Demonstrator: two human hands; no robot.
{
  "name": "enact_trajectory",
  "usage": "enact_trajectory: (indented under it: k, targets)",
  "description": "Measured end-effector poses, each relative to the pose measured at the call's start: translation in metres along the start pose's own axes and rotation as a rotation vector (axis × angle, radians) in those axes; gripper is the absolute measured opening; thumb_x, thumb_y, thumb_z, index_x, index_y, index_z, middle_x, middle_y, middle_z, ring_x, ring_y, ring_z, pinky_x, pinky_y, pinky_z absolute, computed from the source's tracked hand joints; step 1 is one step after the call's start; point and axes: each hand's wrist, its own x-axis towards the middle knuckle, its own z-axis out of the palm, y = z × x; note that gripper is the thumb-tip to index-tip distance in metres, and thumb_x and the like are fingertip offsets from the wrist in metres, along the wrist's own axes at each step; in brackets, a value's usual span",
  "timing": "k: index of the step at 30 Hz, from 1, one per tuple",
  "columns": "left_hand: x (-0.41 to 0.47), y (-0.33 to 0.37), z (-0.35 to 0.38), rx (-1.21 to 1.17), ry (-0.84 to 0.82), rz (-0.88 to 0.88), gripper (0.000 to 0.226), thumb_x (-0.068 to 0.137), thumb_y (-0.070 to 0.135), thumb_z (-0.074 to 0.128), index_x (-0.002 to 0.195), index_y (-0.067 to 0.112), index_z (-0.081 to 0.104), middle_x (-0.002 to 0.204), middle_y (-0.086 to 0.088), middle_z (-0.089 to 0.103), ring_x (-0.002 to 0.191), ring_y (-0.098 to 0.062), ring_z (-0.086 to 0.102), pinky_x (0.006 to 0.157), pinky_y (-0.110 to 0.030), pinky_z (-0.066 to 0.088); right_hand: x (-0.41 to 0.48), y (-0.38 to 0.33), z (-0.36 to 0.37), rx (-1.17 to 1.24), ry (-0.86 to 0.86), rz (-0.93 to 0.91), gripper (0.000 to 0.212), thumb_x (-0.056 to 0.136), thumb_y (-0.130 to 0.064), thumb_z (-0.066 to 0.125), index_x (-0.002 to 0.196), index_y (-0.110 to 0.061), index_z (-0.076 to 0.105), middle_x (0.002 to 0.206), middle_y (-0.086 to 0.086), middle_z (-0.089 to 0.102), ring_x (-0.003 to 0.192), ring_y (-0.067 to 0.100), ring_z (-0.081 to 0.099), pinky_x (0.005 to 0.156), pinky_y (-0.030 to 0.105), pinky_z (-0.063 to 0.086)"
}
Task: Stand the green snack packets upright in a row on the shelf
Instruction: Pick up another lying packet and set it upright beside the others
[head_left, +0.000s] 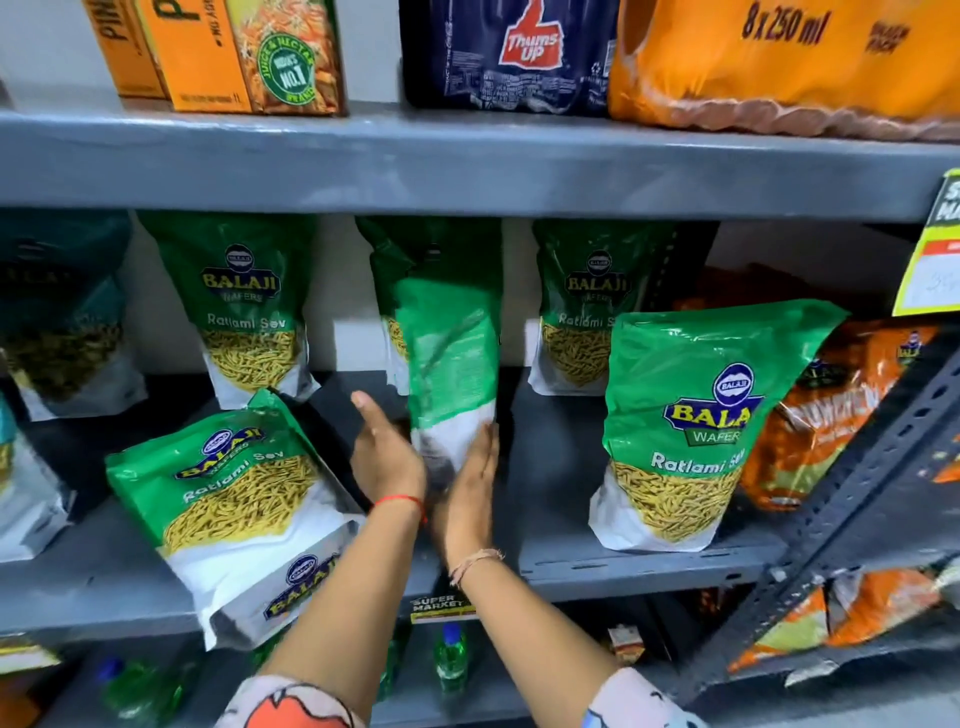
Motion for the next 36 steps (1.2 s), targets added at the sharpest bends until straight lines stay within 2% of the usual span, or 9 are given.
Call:
enact_trajectory:
  k: [5,9,12,14,17,21,24,29,36]
  targets:
    - [-0.020,-0.012,0.000,0.283,0.108,0.218,0.078,0.093,0.053,0.012,0.085,0.000,0.069,0.096,-0.023,0.071,0.096,-0.039,0.061,0.076,-0.033,0.039,0.022,0.010,-0.013,-0.025,0.095,-0.008,0.068,0.071,-0.004,0.061,0.134,-0.005,0.035,0.136,0.020,0.036,0.121,0.031,0.043,0.097,0.012,0.026]
    - [0.019,-0.023,0.018,0.189,-0.008,0.199,0.071,0.092,0.056,0.020,0.117,0.000,0.056,0.131,-0.022,0.055,0.123,-0.033,0.049,0.106,-0.040,0.036,0.042,0.027,-0.030,0.263,0.013,0.107,0.081,0.046,-0.015,0.081,0.117,-0.008,0.044,0.120,0.018,0.057,0.109,0.029,0.055,0.098,0.042,0.046]
    - [0.048,-0.036,0.032,0.126,-0.288,0.001,0.091,0.082,0.070,0.008,0.141,0.004,0.032,0.151,-0.014,0.032,0.140,-0.027,0.029,0.118,-0.036,0.022,0.052,0.035,-0.046,0.468,-0.132,0.175,0.073,0.052,0.014,0.075,0.114,-0.009,0.044,0.112,0.014,0.058,0.092,0.018,0.061,0.078,0.024,0.055]
    - [0.050,-0.038,0.033,-0.003,-0.391,-0.096,0.075,0.094,0.055,0.004,0.142,0.004,0.031,0.147,-0.008,0.036,0.138,-0.023,0.033,0.110,-0.027,0.027,0.057,0.038,-0.053,0.482,-0.210,0.195,0.066,0.061,0.017,0.069,0.118,-0.005,0.045,0.118,0.012,0.057,0.097,0.018,0.060,0.080,0.024,0.055]
    - [0.041,-0.042,0.029,-0.104,-0.388,-0.045,0.053,0.101,0.039,0.012,0.136,0.007,0.035,0.139,-0.001,0.039,0.125,-0.015,0.041,0.093,-0.019,0.029,0.059,0.044,-0.061,0.444,-0.235,0.245,0.063,0.067,0.000,0.069,0.126,-0.007,0.046,0.131,0.013,0.054,0.118,0.028,0.051,0.105,0.045,0.040]
    - [0.023,-0.051,0.012,0.033,-0.370,0.078,0.017,0.102,0.029,0.022,0.107,0.016,0.033,0.113,-0.003,0.044,0.106,-0.012,0.040,0.083,-0.023,0.032,0.049,0.052,-0.065,0.368,-0.325,0.261,0.051,0.085,-0.006,0.057,0.132,-0.009,0.039,0.128,0.013,0.054,0.121,0.025,0.048,0.110,0.041,0.033]
    - [0.005,-0.059,-0.005,0.191,-0.446,0.149,0.037,0.100,0.038,0.023,0.127,0.016,0.038,0.119,0.005,0.042,0.111,-0.011,0.039,0.089,-0.022,0.026,0.037,0.056,-0.072,0.314,-0.332,0.267,0.046,0.088,-0.008,0.053,0.131,-0.003,0.037,0.110,0.004,0.055,0.108,0.015,0.049,0.103,0.031,0.035]
    - [-0.020,-0.070,-0.033,0.305,-0.516,0.112,0.046,0.101,0.032,0.025,0.143,0.016,0.027,0.146,-0.005,0.040,0.136,-0.022,0.034,0.100,-0.024,0.025,0.019,0.064,-0.088,0.261,-0.379,0.301,0.008,0.088,-0.013,0.054,0.088,-0.019,0.048,0.092,-0.003,0.052,0.095,0.010,0.045,0.098,0.034,0.034]
    - [-0.040,-0.069,-0.049,0.282,-0.516,0.110,0.047,0.100,0.028,0.032,0.144,0.013,0.026,0.148,-0.009,0.038,0.137,-0.023,0.033,0.102,-0.024,0.025,0.000,0.057,-0.102,0.260,-0.423,0.257,0.032,0.090,-0.010,0.049,0.120,-0.001,0.045,0.114,0.006,0.051,0.110,0.015,0.045,0.102,0.028,0.031]
